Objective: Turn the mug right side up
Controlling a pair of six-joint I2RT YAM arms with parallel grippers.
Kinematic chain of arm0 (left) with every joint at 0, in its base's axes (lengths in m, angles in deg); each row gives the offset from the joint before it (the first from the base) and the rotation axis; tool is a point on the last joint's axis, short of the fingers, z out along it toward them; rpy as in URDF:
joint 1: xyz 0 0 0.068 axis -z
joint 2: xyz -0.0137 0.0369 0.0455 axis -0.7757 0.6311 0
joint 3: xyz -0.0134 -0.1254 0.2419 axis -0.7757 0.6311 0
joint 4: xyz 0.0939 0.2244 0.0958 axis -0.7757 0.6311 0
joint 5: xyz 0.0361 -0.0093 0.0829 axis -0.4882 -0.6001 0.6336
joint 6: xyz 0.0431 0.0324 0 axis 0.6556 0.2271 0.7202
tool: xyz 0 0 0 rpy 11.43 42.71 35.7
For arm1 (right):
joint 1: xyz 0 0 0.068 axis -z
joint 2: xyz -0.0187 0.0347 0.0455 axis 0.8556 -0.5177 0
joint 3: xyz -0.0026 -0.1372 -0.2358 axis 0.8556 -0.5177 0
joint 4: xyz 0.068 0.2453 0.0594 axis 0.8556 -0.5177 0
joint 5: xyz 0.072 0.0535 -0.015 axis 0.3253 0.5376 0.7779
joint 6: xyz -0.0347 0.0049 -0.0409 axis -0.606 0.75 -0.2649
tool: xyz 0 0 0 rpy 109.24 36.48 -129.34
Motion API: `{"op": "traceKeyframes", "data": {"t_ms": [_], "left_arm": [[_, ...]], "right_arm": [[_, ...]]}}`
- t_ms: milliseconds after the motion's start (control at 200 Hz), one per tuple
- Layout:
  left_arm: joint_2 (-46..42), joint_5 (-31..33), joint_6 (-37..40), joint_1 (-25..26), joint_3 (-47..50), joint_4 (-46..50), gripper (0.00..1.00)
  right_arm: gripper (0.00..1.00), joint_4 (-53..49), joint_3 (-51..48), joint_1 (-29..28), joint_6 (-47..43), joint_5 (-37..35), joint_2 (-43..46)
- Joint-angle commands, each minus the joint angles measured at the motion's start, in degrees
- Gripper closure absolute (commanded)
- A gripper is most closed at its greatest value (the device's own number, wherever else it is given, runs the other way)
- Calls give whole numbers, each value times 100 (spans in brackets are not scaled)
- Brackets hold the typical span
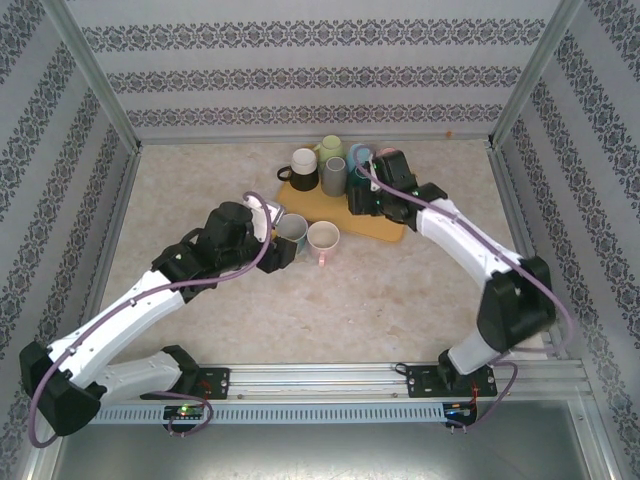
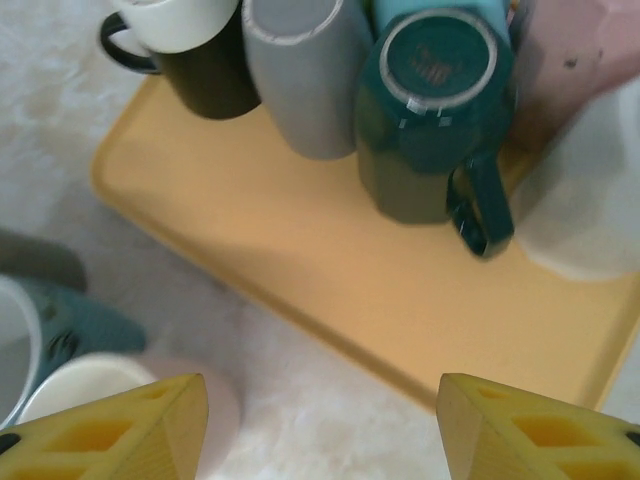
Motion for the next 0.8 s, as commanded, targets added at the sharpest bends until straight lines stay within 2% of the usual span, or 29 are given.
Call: {"op": "traceKeyframes", "data": {"t_ms": [0,220,515,794], "left_arm": [[-305,184,88,-40,71,-598,41],[-591,346,190,-32,253,-822,41],[-331,252,217,-32,200,-827,41],[-328,315,276,-31,244,-900,41]], "right_arm": [[37,-181,590,154,-403,-199,-635],[34,-349,1259,425,-635,-224,-1586],[27,-255,1522,594,-890,-231,-2052],[28,-131,1595,595,-1004,426,-2298]]}}
